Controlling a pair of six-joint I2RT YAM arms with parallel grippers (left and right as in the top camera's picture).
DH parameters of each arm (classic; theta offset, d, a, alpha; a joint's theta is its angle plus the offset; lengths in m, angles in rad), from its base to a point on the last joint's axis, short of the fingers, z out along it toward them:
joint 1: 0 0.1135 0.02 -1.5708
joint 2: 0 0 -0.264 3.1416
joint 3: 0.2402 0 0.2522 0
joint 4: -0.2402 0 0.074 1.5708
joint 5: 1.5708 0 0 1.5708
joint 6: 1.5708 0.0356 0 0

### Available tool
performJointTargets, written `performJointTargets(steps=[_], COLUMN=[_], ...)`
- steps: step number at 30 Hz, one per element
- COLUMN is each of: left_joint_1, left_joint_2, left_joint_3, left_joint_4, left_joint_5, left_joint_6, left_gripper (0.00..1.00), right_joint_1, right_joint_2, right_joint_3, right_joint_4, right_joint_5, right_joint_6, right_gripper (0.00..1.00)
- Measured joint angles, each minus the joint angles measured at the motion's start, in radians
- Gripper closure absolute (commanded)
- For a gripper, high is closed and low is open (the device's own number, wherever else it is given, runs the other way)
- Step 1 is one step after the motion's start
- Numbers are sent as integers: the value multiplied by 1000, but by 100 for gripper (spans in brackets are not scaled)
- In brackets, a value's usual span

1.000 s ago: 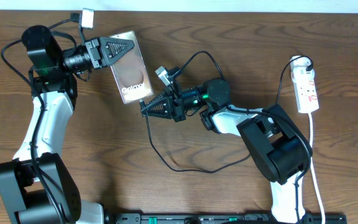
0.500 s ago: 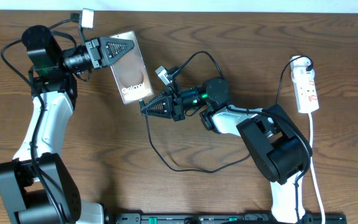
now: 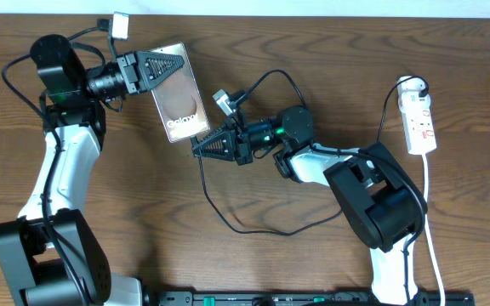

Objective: Plug charger to phone and switch on socket

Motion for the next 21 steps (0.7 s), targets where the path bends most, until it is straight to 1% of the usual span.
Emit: performJointTargets(steps=[21], left_joint_1=[0], left_joint_2=[0], left_joint_3=[0], left_joint_4=[0], left_joint_5=[-26], left_joint_6=[14], left_gripper=[93], right_joint_1=[9], right_joint_2=[0], right_joint_3=[0], right_joint_4=[1], right_joint_5=[-3], right_joint_6=[2], right_gripper=[99])
